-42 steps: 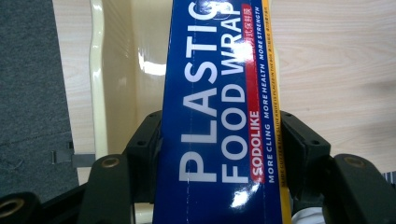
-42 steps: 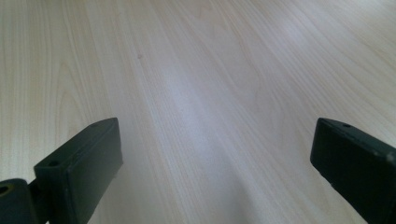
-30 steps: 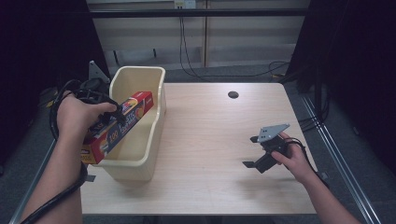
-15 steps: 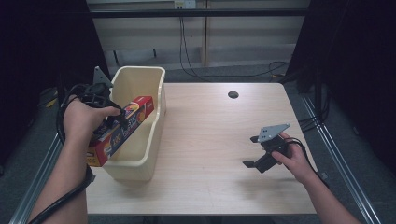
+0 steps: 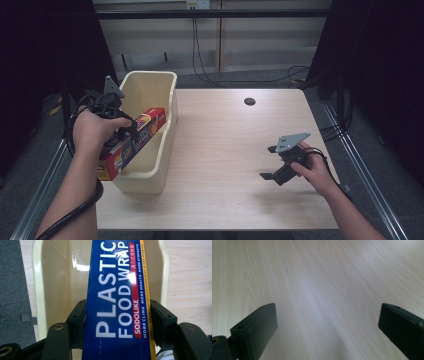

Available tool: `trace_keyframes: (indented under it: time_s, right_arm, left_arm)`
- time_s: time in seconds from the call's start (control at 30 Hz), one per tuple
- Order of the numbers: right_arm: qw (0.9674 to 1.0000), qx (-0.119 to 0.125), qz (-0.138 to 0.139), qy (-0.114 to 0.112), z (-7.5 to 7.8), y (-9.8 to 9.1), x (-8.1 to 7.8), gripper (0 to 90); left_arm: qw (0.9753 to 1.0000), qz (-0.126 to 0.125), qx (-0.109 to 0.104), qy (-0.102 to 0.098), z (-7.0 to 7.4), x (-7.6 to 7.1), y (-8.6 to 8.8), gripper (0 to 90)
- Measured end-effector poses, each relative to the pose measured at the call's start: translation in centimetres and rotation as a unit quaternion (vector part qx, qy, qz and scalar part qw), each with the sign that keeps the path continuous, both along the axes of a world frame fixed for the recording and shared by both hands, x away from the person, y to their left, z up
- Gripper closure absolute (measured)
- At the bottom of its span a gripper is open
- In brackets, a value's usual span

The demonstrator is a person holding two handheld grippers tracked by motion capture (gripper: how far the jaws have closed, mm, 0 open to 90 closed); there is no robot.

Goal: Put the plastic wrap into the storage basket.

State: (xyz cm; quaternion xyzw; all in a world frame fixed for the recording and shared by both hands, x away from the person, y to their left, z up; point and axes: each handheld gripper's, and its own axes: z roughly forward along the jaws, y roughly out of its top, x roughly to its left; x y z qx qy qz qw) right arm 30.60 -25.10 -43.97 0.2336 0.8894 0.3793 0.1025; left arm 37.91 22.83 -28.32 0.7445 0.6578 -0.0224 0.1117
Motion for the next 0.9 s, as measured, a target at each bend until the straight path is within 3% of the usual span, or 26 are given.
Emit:
trace_keyframes:
  time_s: [0.6, 0.73, 0.9]
  right_arm:
    - [1.0, 0.001, -0.002, -0.001, 0.0, 0.1, 0.0, 2.0]
    - [1.0, -0.001, -0.001, -0.002, 0.0, 0.1, 0.0, 2.0]
    - [1.0, -0.002, -0.001, -0.002, 0.0, 0.1, 0.0, 2.0]
  left_arm:
    - [0.9997, 0.001, -0.002, 0.024, -1.3, 0.1, -0.2, 40.2]
    - [0.9997, 0.001, 0.007, 0.024, -1.6, 0.1, -0.2, 40.2]
    - [0.9995, 0.006, -0.001, 0.032, -1.9, 0.1, -0.3, 40.1]
